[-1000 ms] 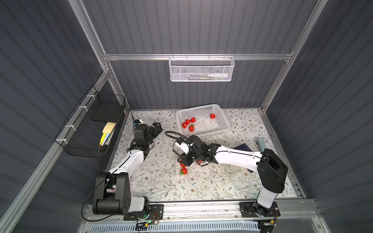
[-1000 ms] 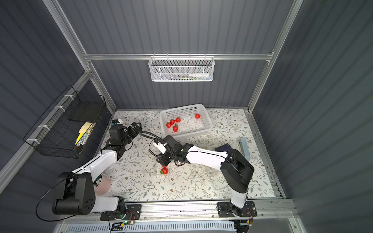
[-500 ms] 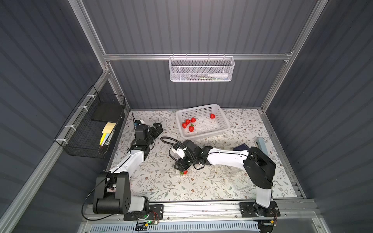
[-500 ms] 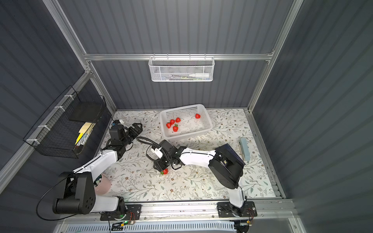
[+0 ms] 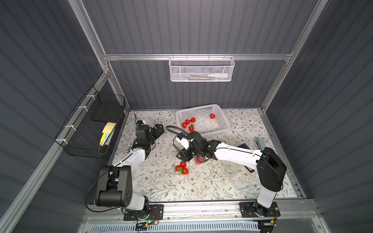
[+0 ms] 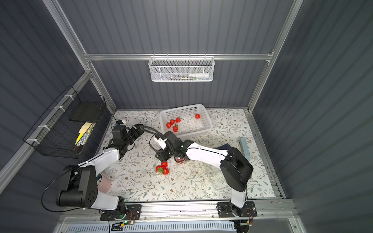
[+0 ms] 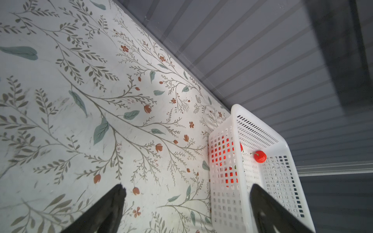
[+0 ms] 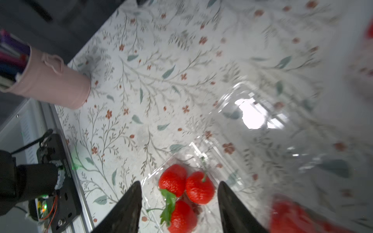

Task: Pack strawberries into containers
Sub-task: Place the strawberry in the packing box, then pick up the strawberry from the basket.

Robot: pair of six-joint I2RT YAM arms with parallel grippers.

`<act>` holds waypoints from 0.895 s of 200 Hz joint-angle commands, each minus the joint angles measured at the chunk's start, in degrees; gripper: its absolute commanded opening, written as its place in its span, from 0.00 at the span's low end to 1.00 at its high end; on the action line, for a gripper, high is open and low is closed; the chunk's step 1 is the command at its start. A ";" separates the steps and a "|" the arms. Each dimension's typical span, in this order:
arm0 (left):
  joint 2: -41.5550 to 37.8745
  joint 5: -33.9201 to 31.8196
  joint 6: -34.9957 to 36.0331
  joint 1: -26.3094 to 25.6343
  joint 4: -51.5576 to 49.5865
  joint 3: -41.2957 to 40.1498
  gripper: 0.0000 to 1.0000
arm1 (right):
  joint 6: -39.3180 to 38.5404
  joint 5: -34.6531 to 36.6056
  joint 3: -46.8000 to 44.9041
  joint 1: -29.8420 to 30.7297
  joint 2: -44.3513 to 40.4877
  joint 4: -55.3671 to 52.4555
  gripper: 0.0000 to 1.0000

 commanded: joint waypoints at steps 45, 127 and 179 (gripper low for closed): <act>10.13 -0.33 4.64 -8.46 3.87 6.85 0.96 | -3.13 6.55 23.92 -14.76 16.68 -7.80 0.64; 16.04 0.70 4.41 -9.48 4.82 10.81 0.95 | -7.95 1.54 45.02 -17.26 38.23 -19.14 0.65; 17.39 1.16 4.01 -9.48 5.12 11.08 0.95 | -6.70 2.60 45.64 -17.35 42.35 -14.57 0.65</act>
